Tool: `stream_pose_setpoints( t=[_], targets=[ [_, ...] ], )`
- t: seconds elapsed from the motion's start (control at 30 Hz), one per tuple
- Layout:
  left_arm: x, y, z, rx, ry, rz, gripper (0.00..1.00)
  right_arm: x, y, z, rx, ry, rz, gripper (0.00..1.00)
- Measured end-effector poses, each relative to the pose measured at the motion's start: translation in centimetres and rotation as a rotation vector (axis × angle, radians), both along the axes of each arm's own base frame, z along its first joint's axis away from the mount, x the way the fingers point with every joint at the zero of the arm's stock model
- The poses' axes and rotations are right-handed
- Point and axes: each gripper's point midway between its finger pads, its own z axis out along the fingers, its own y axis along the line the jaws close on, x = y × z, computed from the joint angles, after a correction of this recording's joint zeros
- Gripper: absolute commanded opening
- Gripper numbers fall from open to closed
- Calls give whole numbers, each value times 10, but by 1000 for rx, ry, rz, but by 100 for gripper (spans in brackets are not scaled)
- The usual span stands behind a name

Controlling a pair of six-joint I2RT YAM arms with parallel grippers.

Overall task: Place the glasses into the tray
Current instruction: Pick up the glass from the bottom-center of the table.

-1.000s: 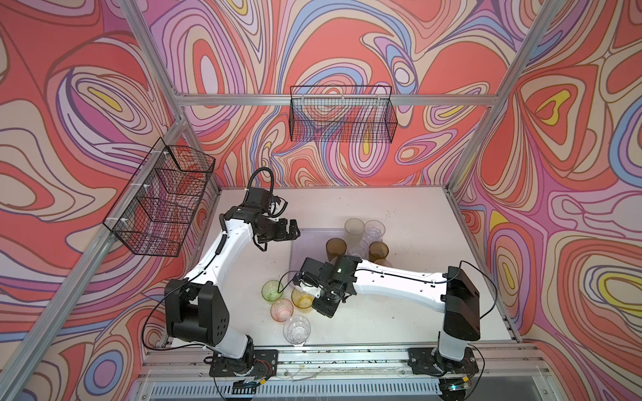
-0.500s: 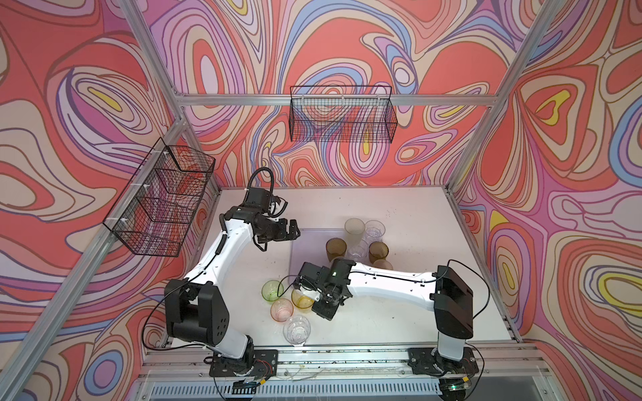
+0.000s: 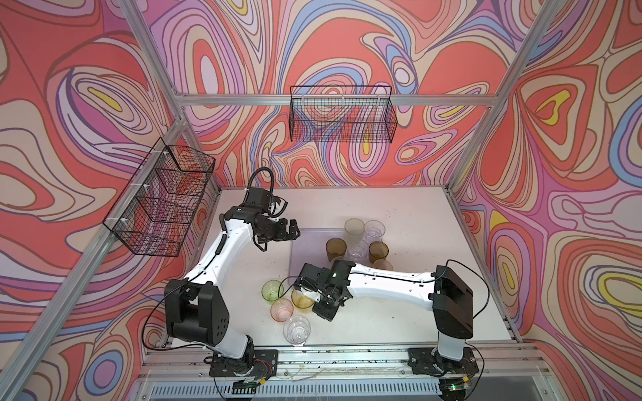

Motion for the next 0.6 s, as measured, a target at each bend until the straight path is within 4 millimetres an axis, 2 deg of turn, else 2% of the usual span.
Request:
stream_pose_setpoints(
  t=[0.6],
  targets=[
    [0,0,0,0,0,0,100,2,1,-1,1,-6,-9,12]
  ],
)
